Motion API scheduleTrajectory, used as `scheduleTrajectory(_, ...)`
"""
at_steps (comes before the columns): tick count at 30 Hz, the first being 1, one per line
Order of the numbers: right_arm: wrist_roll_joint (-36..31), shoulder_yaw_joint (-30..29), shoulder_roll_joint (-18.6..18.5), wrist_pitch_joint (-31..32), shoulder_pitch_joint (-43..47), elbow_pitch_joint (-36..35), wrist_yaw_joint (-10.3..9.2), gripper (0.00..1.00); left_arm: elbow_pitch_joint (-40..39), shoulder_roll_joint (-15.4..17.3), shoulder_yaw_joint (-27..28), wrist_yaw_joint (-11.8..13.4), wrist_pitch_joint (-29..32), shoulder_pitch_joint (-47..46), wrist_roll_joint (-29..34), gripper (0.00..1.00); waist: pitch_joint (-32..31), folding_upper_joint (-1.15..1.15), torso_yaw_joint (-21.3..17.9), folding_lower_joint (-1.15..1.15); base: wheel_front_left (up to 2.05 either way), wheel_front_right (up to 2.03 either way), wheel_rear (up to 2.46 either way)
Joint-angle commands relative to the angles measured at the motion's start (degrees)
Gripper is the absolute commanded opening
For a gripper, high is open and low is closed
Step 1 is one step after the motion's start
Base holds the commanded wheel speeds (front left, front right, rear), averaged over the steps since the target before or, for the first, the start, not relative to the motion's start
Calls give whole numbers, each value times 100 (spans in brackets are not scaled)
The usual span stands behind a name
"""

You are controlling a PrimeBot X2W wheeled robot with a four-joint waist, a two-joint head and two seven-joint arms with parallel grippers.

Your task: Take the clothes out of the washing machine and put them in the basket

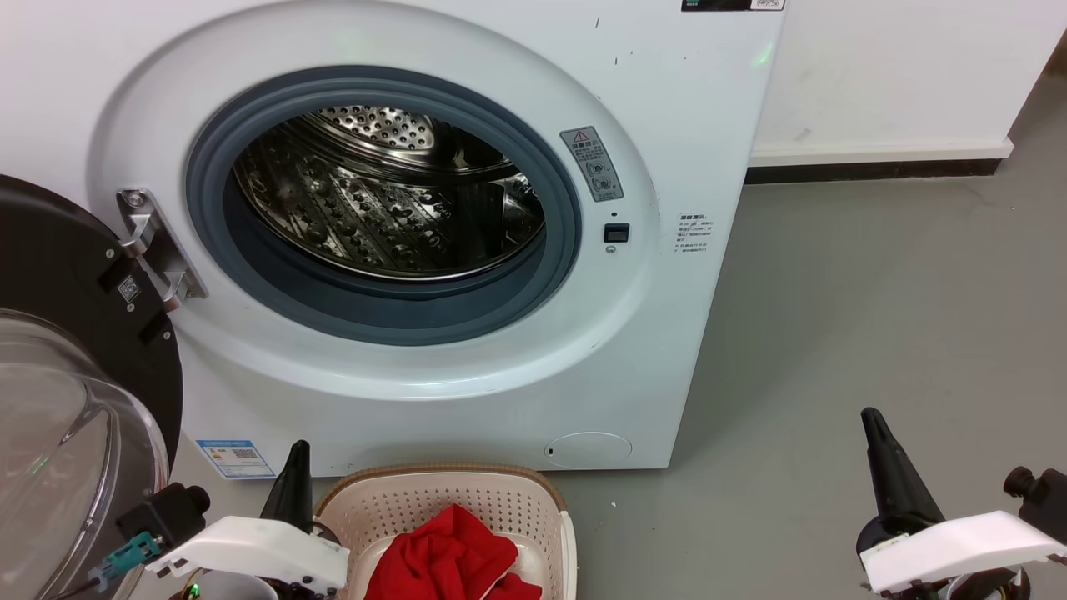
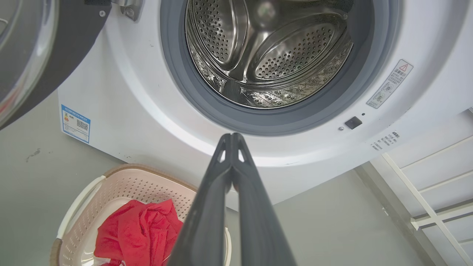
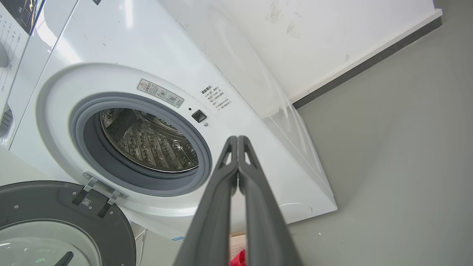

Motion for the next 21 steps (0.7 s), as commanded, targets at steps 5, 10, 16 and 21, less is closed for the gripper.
scheduleTrajectory(5, 470, -21, -54, 57, -201, 30, -1, 0, -18, -6, 72, -85, 60, -200, -442, 0, 5, 0, 12, 0, 0, 0, 0)
scheduleTrajectory(10, 871, -37, -61, 94, -257, 111, -1, 0, 20, -25, 121, -143, 118, -234, -832, 0, 11, 0, 26, 0, 0, 0, 0)
scheduleTrajectory(16, 1322, -59, -68, 141, -328, 204, -1, 0, 63, -48, 171, -209, 181, -280, -1277, 0, 18, 0, 43, 0, 0, 0, 0)
scheduleTrajectory(21, 1748, -83, -71, 193, -383, 294, -1, 0, 107, -72, 223, -264, 244, -314, -1695, 0, 24, 0, 60, 0, 0, 0, 0)
